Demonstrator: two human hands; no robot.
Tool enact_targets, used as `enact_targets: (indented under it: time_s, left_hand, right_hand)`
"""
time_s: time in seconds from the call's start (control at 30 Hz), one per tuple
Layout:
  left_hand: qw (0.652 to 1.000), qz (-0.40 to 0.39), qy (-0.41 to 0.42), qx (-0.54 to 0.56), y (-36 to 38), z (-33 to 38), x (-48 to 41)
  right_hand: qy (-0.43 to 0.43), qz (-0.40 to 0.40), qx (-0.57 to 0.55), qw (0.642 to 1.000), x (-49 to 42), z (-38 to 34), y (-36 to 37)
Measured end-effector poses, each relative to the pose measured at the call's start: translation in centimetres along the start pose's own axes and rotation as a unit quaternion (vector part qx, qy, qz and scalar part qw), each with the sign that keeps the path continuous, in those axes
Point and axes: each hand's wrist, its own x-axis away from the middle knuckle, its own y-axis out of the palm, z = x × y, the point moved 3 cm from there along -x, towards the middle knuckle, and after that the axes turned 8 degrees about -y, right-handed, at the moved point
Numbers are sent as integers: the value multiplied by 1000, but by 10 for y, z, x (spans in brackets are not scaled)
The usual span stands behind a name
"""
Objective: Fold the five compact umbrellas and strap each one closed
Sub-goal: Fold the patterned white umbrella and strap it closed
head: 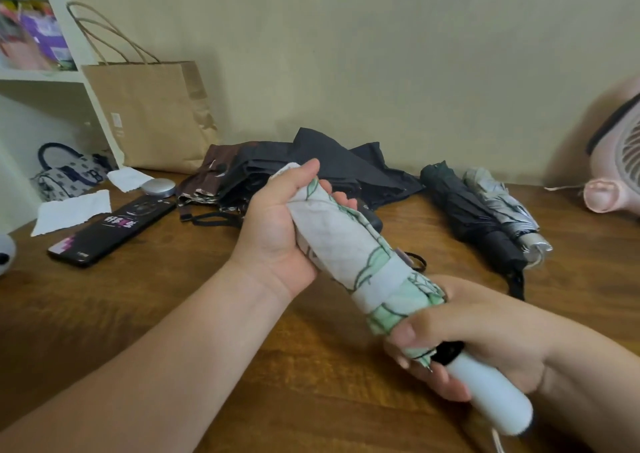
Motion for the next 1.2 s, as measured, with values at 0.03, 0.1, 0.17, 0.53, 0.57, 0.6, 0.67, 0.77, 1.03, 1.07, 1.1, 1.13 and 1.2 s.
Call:
enact_targets:
  time_s: [0.03, 0.1, 0.17, 0.53, 0.57, 0.6, 0.67, 0.77, 1.03, 1.07, 1.1, 1.13, 1.2]
  left_hand:
    - [1000, 22, 2, -3, -2, 0, -2]
    - [998, 62, 5, -3, -6, 1, -3]
    - [994, 105, 3, 0, -10, 1, -3]
    - [970, 227, -10, -81, -39, 22, -10]
    - [951, 255, 41, -171, -43, 28, -9]
    - [903, 279, 124, -301, -43, 38, -3]
    - [747, 192, 284, -570, -25, 49, 15]
    - [567, -105, 204, -791, 11, 22, 37]
    - [442, -234, 96, -861, 27, -27, 33]
    - [444, -238, 102, -858, 27, -29, 33]
    - [446, -237, 106, -857, 25, -31, 34]
    - [446, -234, 110, -857, 23, -32, 34]
    - [446, -226, 122, -857, 19, -32, 33]
  right_hand:
    - [-5, 19, 32, 999, 0, -2, -2]
    - [-11, 99, 192, 976, 5, -4, -3]
    - [10, 193, 427, 883, 10, -6, -2]
    - [-70, 250, 323, 910, 21, -12, -11]
    - [-73, 246, 308, 916, 22, -12, -11]
    - [-74, 242, 298, 921, 23, -12, -12]
    - [-71, 238, 302, 920, 26, -13, -14]
    - [-73, 226, 332, 913, 27, -15, -15]
    - [-127, 266, 452, 842, 35, -16, -15]
    - [-133, 261, 456, 841, 36, -16, -17]
    - [-137, 251, 457, 842, 36, -17, -19]
    - [-140, 235, 450, 850, 37, -17, -23]
    - [-155, 196, 389, 887, 39, -17, -29]
